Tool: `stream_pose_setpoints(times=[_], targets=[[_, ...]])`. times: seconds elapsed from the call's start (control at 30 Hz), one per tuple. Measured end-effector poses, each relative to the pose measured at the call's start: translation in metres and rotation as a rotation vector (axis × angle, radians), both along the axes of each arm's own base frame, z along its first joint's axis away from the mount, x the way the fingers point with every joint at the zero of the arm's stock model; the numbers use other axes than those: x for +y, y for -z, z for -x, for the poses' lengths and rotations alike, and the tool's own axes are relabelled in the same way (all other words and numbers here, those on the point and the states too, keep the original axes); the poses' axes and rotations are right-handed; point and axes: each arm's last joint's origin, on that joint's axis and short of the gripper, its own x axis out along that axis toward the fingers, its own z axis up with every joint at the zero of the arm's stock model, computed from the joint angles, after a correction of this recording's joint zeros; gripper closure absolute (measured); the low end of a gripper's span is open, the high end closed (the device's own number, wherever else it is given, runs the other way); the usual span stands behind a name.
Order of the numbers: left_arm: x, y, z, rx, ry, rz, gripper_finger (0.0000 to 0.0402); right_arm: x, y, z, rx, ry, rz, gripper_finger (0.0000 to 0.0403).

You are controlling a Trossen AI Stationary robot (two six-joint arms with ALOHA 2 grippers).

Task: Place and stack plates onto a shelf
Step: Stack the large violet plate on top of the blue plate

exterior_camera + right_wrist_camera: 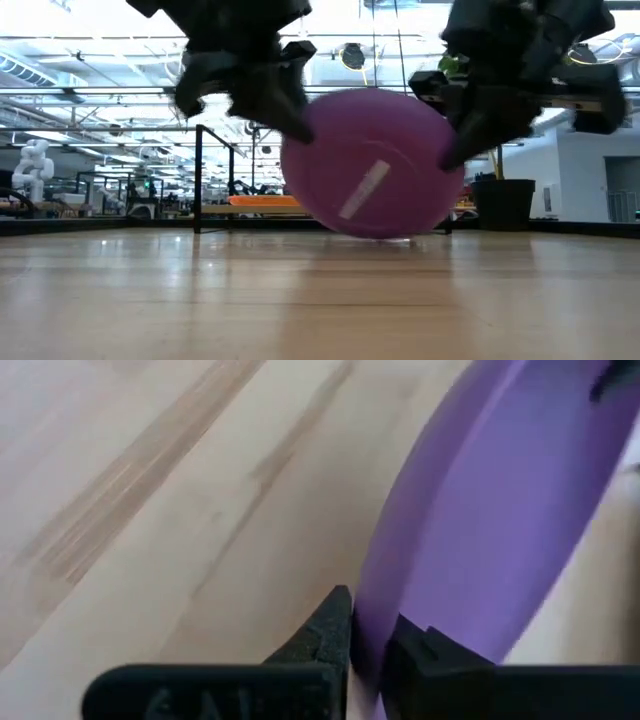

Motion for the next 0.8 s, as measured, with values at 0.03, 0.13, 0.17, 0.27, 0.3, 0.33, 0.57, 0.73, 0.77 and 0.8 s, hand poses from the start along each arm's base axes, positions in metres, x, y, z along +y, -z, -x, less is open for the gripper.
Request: stream_pose_setpoints(times=[0.03, 0.13, 0.17, 0.27, 0.3, 0.33, 0.57, 0.73, 0.77, 0.8], targets=[[0.000, -0.003, -0.002, -0.033, -0.022, 0.004, 0.0276, 0.000, -0.002, -0.001, -0.015, 0.007, -0.001, 0.0390], [0.000, -0.007, -0.006, -0.095, -0.052, 0.031, 0.0220, -0.001, -0.003, -0.002, -0.027, 0.012, 0.004, 0.0390], [0.000, -0.009, -0.007, -0.110, -0.058, 0.041, 0.0203, 0.000, -0.004, -0.001, -0.026, 0.009, 0.004, 0.0390], [-0.004, -0.014, -0.010, -0.187, -0.093, 0.079, 0.0160, -0.001, -0.006, 0.000, -0.028, 0.006, 0.002, 0.0390], [-0.006, -0.016, -0.011, -0.214, -0.117, 0.086, 0.0150, -0.001, -0.007, 0.001, -0.025, 0.005, 0.002, 0.0390], [-0.008, -0.019, -0.010, -0.238, -0.145, 0.080, 0.0141, -0.001, -0.008, 0.002, -0.024, 0.008, 0.001, 0.0390], [-0.030, -0.061, 0.010, -0.465, -0.282, 0.038, 0.0120, -0.005, -0.021, 0.016, -0.003, 0.024, 0.010, 0.0390], [-0.043, -0.085, 0.028, -0.565, -0.341, 0.167, 0.0119, -0.007, -0.031, 0.026, -0.017, 0.065, 0.029, 0.0390], [-0.046, -0.088, 0.031, -0.579, -0.356, 0.205, 0.0119, -0.007, -0.032, 0.028, -0.012, 0.072, 0.033, 0.0390], [-0.048, -0.091, 0.034, -0.589, -0.369, 0.245, 0.0119, -0.007, -0.033, 0.029, -0.016, 0.076, 0.038, 0.0390]])
